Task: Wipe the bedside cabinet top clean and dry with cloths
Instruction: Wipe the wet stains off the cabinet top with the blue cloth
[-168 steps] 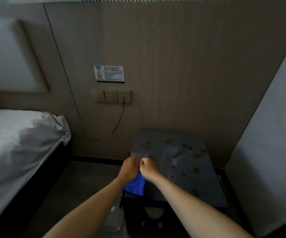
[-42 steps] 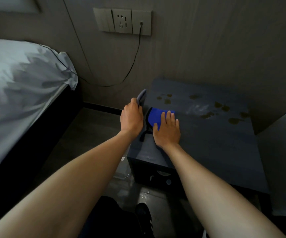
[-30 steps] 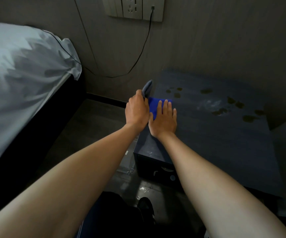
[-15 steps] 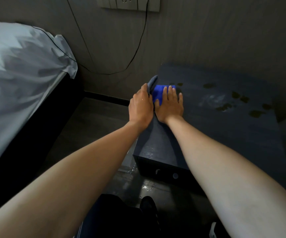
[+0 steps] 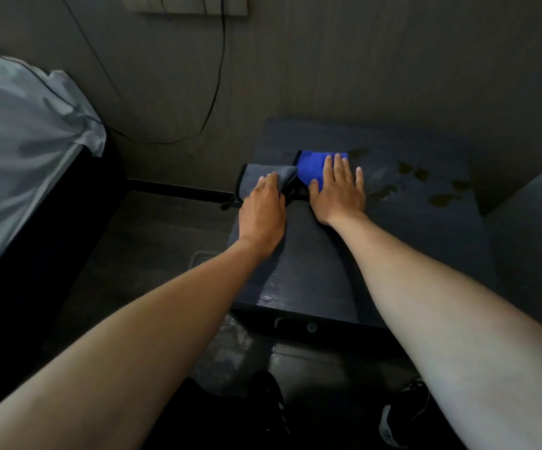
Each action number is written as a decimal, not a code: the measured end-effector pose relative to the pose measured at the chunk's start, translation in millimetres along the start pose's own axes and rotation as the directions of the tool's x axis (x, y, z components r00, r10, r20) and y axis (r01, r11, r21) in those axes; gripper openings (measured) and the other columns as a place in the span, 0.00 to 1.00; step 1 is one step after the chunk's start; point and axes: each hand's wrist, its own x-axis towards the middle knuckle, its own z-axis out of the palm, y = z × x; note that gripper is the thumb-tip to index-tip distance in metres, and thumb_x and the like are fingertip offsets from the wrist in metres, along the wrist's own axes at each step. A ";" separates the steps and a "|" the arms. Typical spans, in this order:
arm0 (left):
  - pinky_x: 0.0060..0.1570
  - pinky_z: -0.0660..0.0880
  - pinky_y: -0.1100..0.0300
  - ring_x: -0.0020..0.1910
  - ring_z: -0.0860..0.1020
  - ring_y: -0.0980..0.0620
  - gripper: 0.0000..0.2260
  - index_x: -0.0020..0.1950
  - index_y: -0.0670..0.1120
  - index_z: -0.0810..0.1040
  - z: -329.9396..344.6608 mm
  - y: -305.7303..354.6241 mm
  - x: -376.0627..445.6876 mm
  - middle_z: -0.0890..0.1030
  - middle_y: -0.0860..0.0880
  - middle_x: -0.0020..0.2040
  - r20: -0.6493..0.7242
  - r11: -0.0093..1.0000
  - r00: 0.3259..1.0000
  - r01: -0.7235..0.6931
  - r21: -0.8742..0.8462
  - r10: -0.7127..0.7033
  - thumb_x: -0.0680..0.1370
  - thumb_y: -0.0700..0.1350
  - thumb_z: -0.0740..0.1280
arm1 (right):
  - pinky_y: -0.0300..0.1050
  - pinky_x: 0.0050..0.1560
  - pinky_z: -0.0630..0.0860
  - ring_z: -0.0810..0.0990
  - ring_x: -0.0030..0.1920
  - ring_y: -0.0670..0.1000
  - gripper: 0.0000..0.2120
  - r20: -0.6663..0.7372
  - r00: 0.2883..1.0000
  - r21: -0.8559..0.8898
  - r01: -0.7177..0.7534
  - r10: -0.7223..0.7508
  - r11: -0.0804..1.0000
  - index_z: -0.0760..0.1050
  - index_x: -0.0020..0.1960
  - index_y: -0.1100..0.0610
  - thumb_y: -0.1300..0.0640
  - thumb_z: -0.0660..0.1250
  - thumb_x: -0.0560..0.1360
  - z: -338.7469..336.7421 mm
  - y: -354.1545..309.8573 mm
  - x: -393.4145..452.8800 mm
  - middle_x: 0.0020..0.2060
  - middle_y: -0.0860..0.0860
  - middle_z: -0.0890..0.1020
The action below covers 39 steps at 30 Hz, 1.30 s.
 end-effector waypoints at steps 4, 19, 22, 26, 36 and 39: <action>0.63 0.70 0.50 0.71 0.69 0.42 0.16 0.69 0.42 0.69 15.9 9.4 -5.8 0.68 0.43 0.74 0.096 0.989 0.992 -0.096 0.114 0.085 0.82 0.41 0.58 | 0.54 0.78 0.36 0.41 0.80 0.51 0.32 -0.006 1.000 0.001 -0.024 0.024 1.000 0.43 0.81 0.58 0.44 0.44 0.82 -2.1 29.7 -4.0 0.81 0.54 0.45; 0.77 0.48 0.50 0.79 0.51 0.49 0.26 0.80 0.44 0.55 67.3 98.4 7.0 0.54 0.47 0.80 0.241 0.837 0.859 -0.501 0.220 0.451 0.82 0.45 0.55 | 0.55 0.78 0.37 0.41 0.80 0.51 0.31 -0.006 0.997 -0.024 -0.079 0.079 0.997 0.44 0.81 0.57 0.45 0.44 0.83 -15.7 124.1 -16.7 0.81 0.53 0.46; 0.77 0.47 0.50 0.80 0.48 0.49 0.25 0.80 0.44 0.52 86.3 125.8 17.2 0.51 0.48 0.81 0.339 0.805 0.821 -0.546 0.230 0.460 0.84 0.46 0.52 | 0.55 0.78 0.36 0.40 0.80 0.50 0.30 -0.001 0.998 -0.047 -0.070 0.070 0.996 0.43 0.81 0.57 0.46 0.43 0.83 -17.1 142.0 -18.9 0.81 0.52 0.45; 0.77 0.46 0.50 0.80 0.46 0.49 0.25 0.80 0.43 0.49 109.8 156.0 34.2 0.49 0.48 0.81 0.426 0.803 0.802 -0.546 0.241 0.417 0.85 0.48 0.48 | 0.55 0.77 0.35 0.40 0.80 0.50 0.28 0.002 0.998 -0.066 -0.062 0.062 0.996 0.44 0.81 0.56 0.47 0.40 0.84 -18.8 166.1 -20.5 0.81 0.52 0.45; 0.77 0.47 0.50 0.80 0.46 0.49 0.26 0.80 0.41 0.47 140.3 204.4 38.5 0.48 0.46 0.81 0.491 0.786 0.767 -0.572 0.233 0.413 0.85 0.50 0.44 | 0.56 0.78 0.36 0.40 0.80 0.51 0.28 0.023 0.996 -0.134 -0.086 0.090 0.987 0.42 0.81 0.57 0.48 0.38 0.84 -29.5 214.5 -22.4 0.81 0.53 0.43; 0.78 0.45 0.50 0.80 0.44 0.50 0.26 0.80 0.43 0.44 148.5 214.6 40.5 0.45 0.47 0.81 0.510 0.777 0.760 -0.579 0.247 0.403 0.84 0.52 0.43 | 0.56 0.77 0.36 0.40 0.80 0.52 0.28 0.027 0.995 -0.149 -0.089 0.094 0.985 0.41 0.81 0.58 0.48 0.39 0.84 -33.0 226.9 -20.6 0.81 0.53 0.43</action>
